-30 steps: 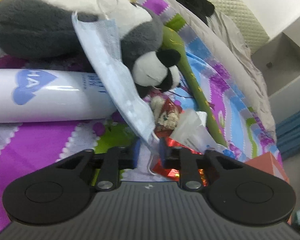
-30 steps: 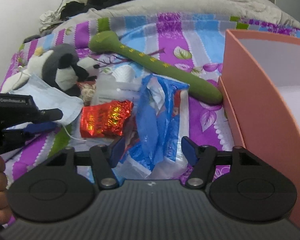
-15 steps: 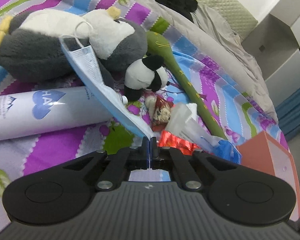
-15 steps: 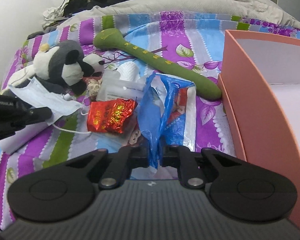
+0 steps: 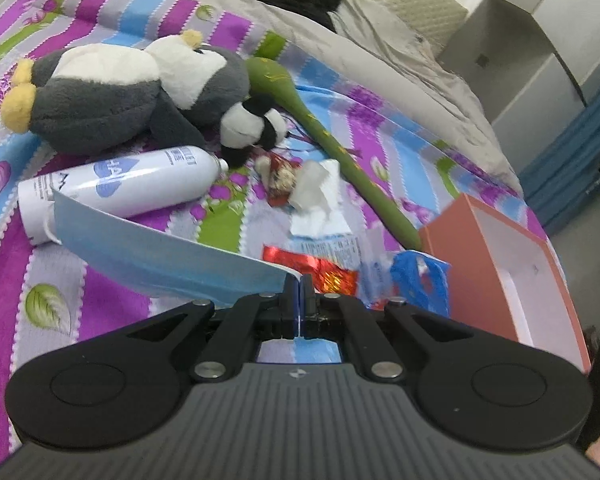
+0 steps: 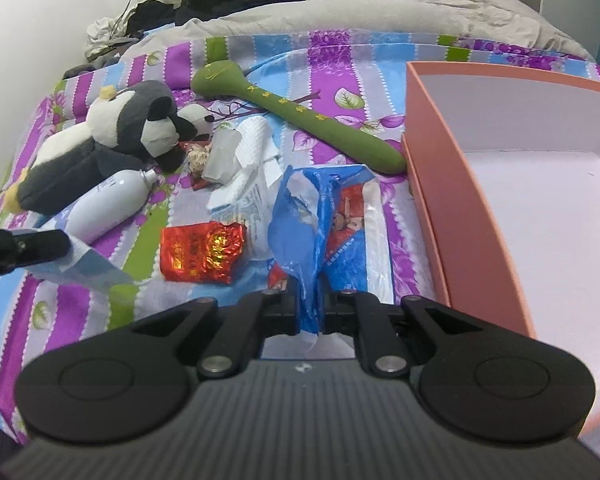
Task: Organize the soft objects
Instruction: 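Close the left tool on the mask while the right tool grips the blue snack bag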
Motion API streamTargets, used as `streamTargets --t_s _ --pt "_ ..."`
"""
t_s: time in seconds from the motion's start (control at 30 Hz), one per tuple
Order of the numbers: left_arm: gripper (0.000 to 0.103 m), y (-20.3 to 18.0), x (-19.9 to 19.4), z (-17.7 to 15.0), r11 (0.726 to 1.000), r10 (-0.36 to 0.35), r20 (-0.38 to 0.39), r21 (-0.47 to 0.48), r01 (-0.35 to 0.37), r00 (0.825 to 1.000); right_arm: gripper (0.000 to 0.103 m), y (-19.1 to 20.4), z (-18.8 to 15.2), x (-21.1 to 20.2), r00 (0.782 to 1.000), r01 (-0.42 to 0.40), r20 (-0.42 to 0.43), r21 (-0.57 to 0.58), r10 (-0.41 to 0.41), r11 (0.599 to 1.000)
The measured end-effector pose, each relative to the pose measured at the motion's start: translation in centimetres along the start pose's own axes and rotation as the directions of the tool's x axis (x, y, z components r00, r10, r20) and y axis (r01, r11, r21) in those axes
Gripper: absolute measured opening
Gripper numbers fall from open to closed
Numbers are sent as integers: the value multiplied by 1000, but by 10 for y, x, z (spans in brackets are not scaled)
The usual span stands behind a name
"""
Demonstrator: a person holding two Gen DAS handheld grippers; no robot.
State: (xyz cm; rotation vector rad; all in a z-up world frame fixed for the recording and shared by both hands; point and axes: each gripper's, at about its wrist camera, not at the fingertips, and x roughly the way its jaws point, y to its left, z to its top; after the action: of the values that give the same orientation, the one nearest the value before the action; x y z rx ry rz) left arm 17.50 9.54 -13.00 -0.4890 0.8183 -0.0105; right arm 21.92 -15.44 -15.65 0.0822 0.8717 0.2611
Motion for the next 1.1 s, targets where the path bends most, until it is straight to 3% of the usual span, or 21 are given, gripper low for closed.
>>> streamTargets --t_s 0.33,0.67,0.7,0.73,0.8,0.93,1.1 --pt "1 -7 -23 -49 997 -58 -97 41 62 994 11 0 -31 -36 1000 6 -17 -9 -6 1000" --pt "3 24 -24 -90 995 -35 -153 -97 20 988 13 -9 -63 -51 997 -10 -82 23 12 1000" --pt "14 26 -24 -92 993 -34 -152 -116 16 988 14 -10 -65 -50 996 -18 -86 33 21 999" --pt "39 30 -24 -95 990 -23 -154 -144 1 988 16 -11 -66 -49 995 -24 -92 40 27 999" --pt "64 35 -27 -100 983 15 -136 -178 -39 991 20 -11 -66 -47 994 -28 -100 45 33 999" --pt "65 44 -30 -108 965 10 -104 -258 -36 995 43 -15 -67 -45 993 -40 -105 64 46 997" --pt "65 54 -26 -115 925 49 -92 -372 -80 995 43 -17 -69 -41 993 -51 -107 65 58 997"
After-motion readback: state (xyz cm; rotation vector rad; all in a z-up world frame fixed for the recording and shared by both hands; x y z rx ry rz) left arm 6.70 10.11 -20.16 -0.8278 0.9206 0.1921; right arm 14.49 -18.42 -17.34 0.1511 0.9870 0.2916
